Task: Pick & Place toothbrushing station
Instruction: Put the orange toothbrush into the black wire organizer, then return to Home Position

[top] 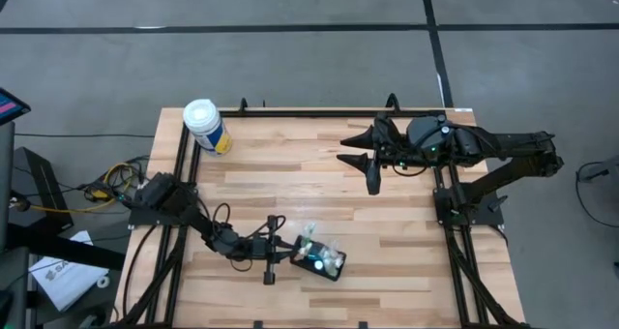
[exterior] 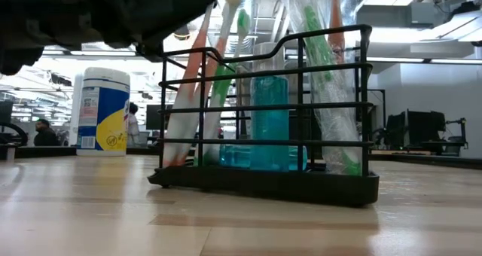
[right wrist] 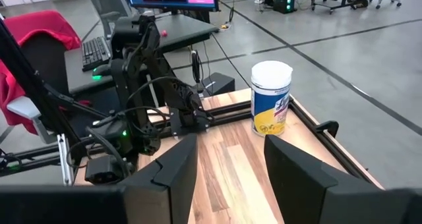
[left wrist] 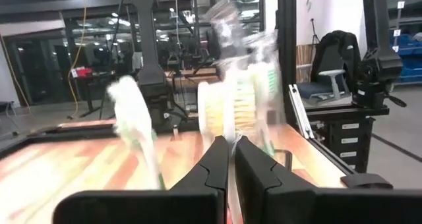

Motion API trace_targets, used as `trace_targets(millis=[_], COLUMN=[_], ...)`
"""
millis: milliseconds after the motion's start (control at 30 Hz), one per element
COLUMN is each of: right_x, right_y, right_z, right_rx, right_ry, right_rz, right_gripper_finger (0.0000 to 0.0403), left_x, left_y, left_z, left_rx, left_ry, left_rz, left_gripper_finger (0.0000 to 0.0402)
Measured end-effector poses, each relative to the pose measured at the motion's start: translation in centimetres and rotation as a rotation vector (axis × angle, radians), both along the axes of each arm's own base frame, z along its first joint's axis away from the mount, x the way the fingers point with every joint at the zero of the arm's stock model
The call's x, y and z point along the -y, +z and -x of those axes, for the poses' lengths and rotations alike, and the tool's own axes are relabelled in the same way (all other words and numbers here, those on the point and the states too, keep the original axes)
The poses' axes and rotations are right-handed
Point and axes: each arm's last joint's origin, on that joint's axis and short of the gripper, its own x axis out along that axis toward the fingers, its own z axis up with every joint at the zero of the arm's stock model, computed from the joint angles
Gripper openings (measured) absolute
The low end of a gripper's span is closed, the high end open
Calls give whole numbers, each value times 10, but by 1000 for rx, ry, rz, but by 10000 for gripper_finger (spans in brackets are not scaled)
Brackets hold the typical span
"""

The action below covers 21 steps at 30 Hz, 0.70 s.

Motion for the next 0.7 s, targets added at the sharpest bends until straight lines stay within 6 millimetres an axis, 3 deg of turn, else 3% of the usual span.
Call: trace_targets(millis=[167,300,567,700], right_x=[0,0,0,-1], right_y=[-1,-1,-2,-2], right_z=[0,0,0,0], right_rx=[-13,-13,-20,-22], right_ry=[2,3,13,31], right_rz=[9,9,16,17], right_gripper_finger=[167,167,180,187], left_x=[2,-1,-4,-4], left_y=[-5,3,32,30], left_z=[-1,-1,1,1], left_rx=[-8,2,51,-36], left_ry=[-48,-68,-125,-127], left_rz=[10,24,78,60], left_gripper_finger=[9,35,167,225])
